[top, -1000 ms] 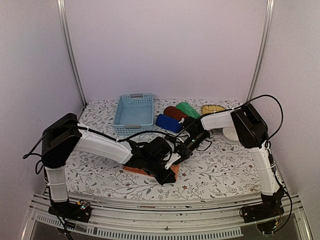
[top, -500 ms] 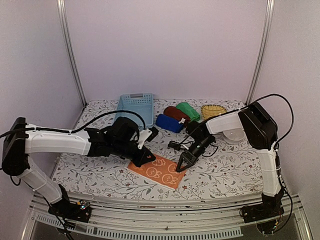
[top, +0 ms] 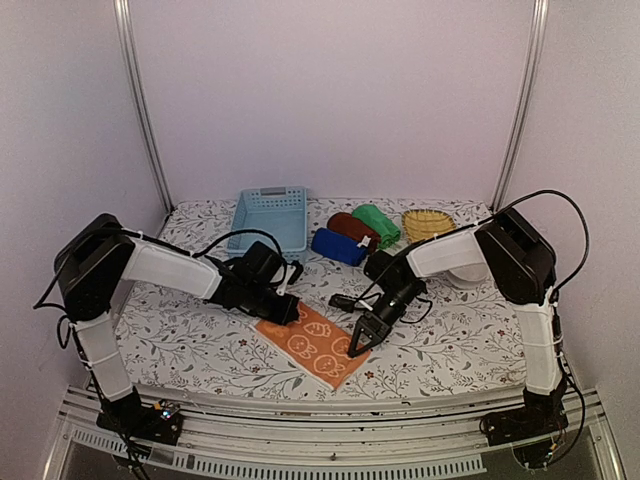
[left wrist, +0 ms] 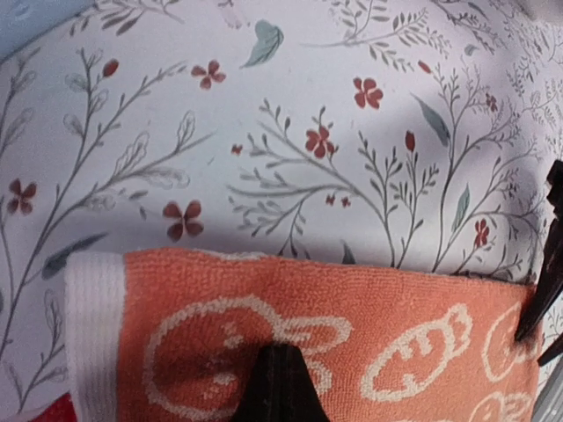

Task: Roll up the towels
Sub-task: Rotate the towel at the center of the board.

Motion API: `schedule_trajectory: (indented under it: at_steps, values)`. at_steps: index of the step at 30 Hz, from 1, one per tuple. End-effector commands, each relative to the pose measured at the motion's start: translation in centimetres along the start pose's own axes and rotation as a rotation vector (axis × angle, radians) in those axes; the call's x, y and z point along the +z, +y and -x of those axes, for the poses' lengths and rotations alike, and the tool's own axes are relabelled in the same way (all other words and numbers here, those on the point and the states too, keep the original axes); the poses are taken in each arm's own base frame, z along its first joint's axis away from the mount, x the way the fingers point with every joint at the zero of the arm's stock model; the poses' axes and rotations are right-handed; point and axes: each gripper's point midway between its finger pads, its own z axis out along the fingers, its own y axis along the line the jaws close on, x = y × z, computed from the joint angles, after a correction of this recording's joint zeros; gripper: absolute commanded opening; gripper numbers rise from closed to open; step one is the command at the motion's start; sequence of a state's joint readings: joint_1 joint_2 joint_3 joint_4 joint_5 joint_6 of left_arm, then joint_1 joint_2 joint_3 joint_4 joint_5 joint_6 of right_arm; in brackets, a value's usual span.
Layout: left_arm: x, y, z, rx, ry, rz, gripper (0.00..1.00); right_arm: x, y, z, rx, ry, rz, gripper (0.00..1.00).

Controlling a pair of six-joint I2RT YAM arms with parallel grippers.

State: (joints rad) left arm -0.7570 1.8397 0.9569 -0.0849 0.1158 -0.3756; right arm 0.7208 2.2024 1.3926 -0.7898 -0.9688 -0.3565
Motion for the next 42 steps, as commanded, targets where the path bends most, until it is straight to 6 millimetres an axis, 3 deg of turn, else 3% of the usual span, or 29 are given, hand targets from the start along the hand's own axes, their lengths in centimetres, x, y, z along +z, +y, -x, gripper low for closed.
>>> schedule_trajectory:
  at_steps: [1,8,13,18,22,27,31,35,37,39,42]
  values:
    - [3.6,2.0,-0.6,-0.017,0.046,0.07,0.0,0.6,-1.0,-1.9,0.001,0.054,-0.059,0.24]
    - [6.5,-1.5,0.6,0.103,0.071,-0.038,0.0,0.0,1.8,-1.5,-0.056,0.029,0.016,0.28]
    - [6.4,-3.5,2.5,0.193,0.026,-0.12,0.0,-1.0,3.7,-1.0,-0.103,0.004,0.044,0.35]
    - [3.2,-6.0,5.7,0.231,-0.055,-0.195,0.05,-2.2,5.8,-0.9,-0.176,-0.019,0.068,0.36]
    - [-2.3,-7.0,7.6,0.228,-0.183,-0.199,0.12,-5.7,6.0,1.1,-0.257,-0.082,-0.036,0.36]
    - [-5.2,-6.6,4.7,0.16,-0.198,-0.203,0.12,-11.1,3.0,6.7,-0.27,-0.185,-0.254,0.32]
    - [-6.3,-8.8,1.1,0.234,-0.187,-0.242,0.0,-13.2,0.4,11.1,-0.242,-0.242,-0.373,0.15]
    - [-6.3,-12.5,-2.1,0.348,-0.157,-0.304,0.0,-12.7,-0.6,14.4,-0.2,-0.276,-0.301,0.07]
    - [-5.7,-13.4,-3.1,0.365,-0.128,-0.317,0.0,-12.1,-1.1,15.5,-0.184,-0.285,-0.256,0.07]
    - [-4.8,-13.9,-4.0,0.373,-0.096,-0.318,0.0,-10.5,-2.9,15.7,-0.142,-0.265,-0.223,0.06]
    - [-3.4,-14.9,-5.6,0.391,-0.042,-0.323,0.0,-8.9,-3.7,15.8,-0.127,-0.244,-0.193,0.06]
